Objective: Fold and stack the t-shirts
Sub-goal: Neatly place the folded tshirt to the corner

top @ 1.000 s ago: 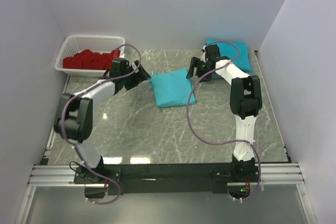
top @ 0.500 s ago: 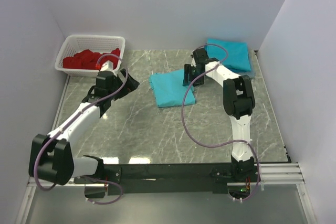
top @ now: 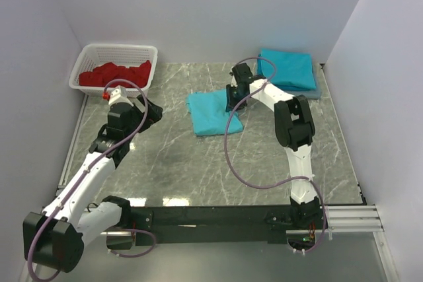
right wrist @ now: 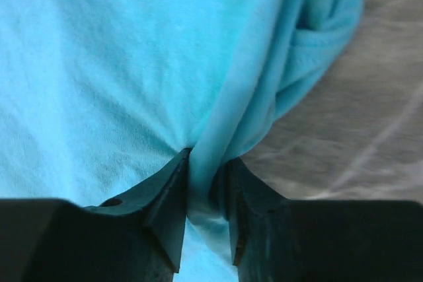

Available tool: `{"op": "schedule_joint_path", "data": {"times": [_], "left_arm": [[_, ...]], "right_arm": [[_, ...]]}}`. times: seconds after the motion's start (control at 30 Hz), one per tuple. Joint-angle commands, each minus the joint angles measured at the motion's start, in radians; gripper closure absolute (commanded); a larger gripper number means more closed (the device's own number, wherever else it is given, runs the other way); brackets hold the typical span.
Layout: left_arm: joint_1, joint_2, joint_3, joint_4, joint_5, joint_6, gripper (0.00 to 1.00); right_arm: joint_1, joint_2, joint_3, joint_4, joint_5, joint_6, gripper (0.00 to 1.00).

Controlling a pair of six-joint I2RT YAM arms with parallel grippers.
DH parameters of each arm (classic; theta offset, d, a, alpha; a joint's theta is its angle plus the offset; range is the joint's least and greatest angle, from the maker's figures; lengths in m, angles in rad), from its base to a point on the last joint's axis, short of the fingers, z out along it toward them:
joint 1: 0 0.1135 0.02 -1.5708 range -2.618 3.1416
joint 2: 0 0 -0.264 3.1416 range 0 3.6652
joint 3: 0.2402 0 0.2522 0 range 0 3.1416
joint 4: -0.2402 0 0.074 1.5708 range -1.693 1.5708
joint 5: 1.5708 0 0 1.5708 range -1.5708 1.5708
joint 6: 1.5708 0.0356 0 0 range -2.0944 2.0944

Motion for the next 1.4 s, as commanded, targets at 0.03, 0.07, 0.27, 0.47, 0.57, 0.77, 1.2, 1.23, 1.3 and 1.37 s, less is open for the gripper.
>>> {"op": "schedule_joint_path", "data": {"times": [0.03, 0.07, 0.27, 0.47, 0.57, 0.77, 1.2, 1.23, 1.3, 1.37], "left_arm": [[-0.002, -0.047, -0.004, -0.050, -0.054, 0.000, 0.00], [-0.002, -0.056, -0.006, -0.063, -0.063, -0.003, 0.01], [-0.002, -0.130, -0.021, -0.116, -0.129, -0.033, 0.00], [-0.002, -0.194, -0.035, -0.172, -0.176, -0.055, 0.00], [-0.002, -0.228, -0.044, -0.208, -0.221, -0.072, 0.01], [-0.002, -0.288, -0.056, -0.244, -0.281, -0.090, 0.01], [-0.002, -0.387, -0.056, -0.375, -0.402, -0.158, 0.01], [-0.002, -0.392, -0.053, -0.378, -0.413, -0.159, 0.00], [-0.002, -0.403, -0.043, -0.399, -0.431, -0.170, 0.00], [-0.002, -0.409, -0.035, -0.416, -0.454, -0.176, 0.01]], "right_arm": [[0.047, 0.041, -0.001, -0.009, -0.064, -0.017, 0.73], [0.047, 0.040, -0.001, 0.005, -0.073, -0.017, 0.81], [0.047, -0.006, 0.014, 0.094, -0.087, -0.064, 1.00], [0.045, -0.003, 0.212, -0.006, 0.166, -0.213, 1.00], [0.045, -0.023, 0.244, 0.005, 0.270, -0.303, 1.00], [0.027, -0.049, 0.307, 0.014, 0.476, -0.439, 1.00], [-0.020, -0.034, 0.403, 0.069, 0.720, -0.653, 1.00], [-0.025, -0.034, 0.410, 0.074, 0.725, -0.655, 1.00], [-0.040, -0.035, 0.431, 0.080, 0.731, -0.655, 1.00], [-0.053, -0.041, 0.440, 0.094, 0.732, -0.650, 1.00]]}}
